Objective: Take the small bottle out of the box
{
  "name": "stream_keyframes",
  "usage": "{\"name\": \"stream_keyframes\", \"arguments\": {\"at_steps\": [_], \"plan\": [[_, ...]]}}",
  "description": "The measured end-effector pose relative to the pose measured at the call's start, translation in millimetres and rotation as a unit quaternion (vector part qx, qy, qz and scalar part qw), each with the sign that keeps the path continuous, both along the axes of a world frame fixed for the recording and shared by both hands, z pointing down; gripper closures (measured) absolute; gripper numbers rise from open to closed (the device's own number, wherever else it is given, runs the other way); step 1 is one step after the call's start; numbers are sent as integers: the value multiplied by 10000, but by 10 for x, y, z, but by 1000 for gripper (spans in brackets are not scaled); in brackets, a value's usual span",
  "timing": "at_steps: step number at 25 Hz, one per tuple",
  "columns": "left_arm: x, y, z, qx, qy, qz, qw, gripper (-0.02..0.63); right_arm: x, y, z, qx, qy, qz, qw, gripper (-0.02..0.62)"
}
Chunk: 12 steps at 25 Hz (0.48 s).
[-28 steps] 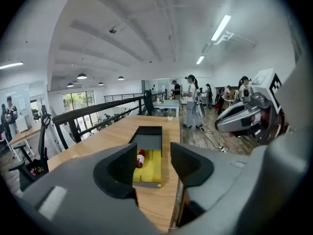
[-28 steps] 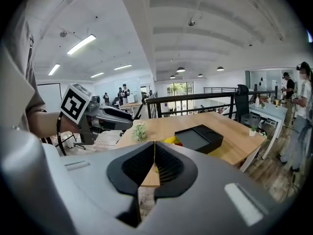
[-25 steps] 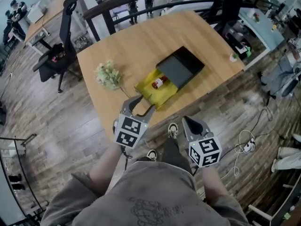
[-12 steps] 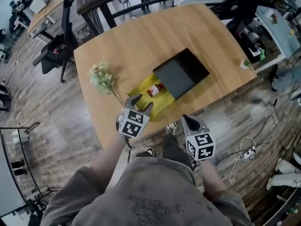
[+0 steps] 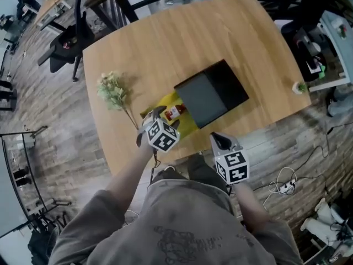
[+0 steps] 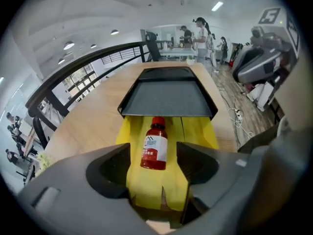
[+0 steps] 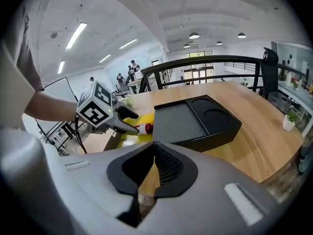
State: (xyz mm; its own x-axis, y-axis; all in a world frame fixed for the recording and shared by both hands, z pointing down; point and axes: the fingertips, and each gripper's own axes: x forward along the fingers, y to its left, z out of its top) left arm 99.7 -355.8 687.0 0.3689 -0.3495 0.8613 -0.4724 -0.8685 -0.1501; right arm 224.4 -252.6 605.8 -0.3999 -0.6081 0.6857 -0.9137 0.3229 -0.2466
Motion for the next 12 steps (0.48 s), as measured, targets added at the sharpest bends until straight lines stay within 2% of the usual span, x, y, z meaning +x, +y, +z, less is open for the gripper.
{"name": "stream_keyframes", "arguments": {"at_steps": [8,10,12], "plan": [[180,-77,477,-468,-709,151,9963,313,117,-156,158,-183,-136,-390,9990,582],[188,-88,509,-509,-809,127,9953,350,144,-178,165,-207,-156,-494,9984,583],[189,-112,505,-550,-828,89,9950,358,177,-210,157,-196,-172,-581,9980,581]]}}
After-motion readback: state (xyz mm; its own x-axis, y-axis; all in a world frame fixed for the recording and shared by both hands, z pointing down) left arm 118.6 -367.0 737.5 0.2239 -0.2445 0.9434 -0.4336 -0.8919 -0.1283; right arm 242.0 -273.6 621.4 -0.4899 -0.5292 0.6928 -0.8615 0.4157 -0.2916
